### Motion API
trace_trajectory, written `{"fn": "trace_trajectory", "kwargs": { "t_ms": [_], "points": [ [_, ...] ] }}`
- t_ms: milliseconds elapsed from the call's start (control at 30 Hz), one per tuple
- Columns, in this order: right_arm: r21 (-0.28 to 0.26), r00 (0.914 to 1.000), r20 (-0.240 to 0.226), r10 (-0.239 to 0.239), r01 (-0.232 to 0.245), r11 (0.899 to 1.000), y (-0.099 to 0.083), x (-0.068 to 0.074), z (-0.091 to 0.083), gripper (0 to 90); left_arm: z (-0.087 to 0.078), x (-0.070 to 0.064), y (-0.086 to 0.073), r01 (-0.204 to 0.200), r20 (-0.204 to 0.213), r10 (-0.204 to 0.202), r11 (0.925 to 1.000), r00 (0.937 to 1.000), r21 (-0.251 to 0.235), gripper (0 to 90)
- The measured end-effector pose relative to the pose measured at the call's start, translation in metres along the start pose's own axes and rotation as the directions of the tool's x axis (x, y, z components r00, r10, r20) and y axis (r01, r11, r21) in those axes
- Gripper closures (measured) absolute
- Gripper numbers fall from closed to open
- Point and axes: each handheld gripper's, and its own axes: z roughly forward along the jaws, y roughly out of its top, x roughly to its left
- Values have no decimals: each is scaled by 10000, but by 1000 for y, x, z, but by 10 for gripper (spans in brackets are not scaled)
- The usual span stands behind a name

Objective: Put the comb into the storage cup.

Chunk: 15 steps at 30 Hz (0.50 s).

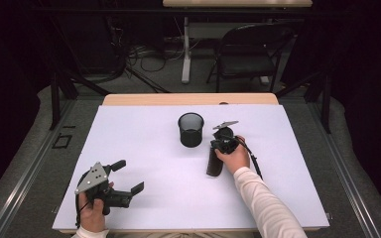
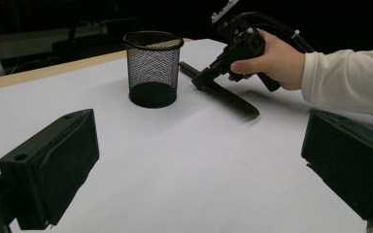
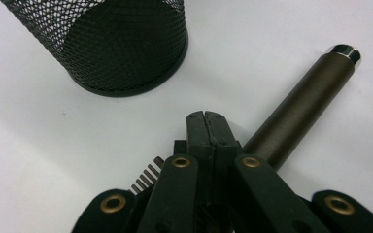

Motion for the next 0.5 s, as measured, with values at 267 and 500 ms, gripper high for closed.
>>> {"fn": "trace_trajectory", "kwargs": {
  "t_ms": [267,500],
  "points": [
    [-56,9995,262,199,-197,9998,-1,-8,-5,900,0,0,0,-12,21,12,10000,10000,39,2],
    [70,9990,309,318,-320,9995,-4,-15,-11,900,0,0,0,-20,5,20,10000,10000,16,2]
  ]
}}
